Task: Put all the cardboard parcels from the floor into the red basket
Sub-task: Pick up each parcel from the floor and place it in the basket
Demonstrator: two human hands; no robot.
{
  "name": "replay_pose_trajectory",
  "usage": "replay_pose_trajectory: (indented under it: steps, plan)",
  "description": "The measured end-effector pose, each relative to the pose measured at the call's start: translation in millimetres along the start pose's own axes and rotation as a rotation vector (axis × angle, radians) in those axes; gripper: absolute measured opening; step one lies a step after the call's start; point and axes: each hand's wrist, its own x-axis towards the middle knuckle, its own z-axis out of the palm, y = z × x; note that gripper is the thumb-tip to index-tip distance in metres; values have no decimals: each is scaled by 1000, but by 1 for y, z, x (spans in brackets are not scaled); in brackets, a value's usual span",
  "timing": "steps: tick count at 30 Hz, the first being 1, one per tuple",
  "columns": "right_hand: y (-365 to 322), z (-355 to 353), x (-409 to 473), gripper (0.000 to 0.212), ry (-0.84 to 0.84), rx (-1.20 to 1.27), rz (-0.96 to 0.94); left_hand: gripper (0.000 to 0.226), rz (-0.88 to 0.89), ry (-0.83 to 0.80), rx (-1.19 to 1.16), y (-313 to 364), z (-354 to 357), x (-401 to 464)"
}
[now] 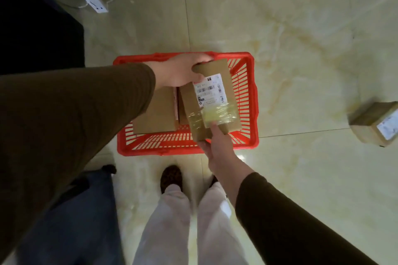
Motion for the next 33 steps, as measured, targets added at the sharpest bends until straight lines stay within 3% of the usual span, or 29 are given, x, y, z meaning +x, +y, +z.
replay_pose_trajectory:
  steps: [4, 8, 15, 21, 25, 29, 33]
  plan:
    - [18, 21, 27, 66, 98, -39, 49, 49, 42, 12, 200, -24, 7, 21]
    - [24, 32, 44, 44, 100, 30, 88, 52, 56, -6, 282, -42, 15, 39]
    - [28, 34, 69, 35, 50, 30, 182, 54, 58, -4, 411, -66, 23, 57]
    - [27, 30, 74, 41, -52, -48, 124, 60, -7, -24, 450, -82, 27, 59]
    - [17, 29, 64, 31, -86, -11, 266, 65, -46, -8, 465, -84, 31, 54]
    - [7, 23, 46, 31, -175, -103, 259, 68, -30, 50, 563, -75, 39, 39]
    - [-5, -2, 28, 30, -167, -231, 128, 79, -52, 98, 546, -51, 49, 11]
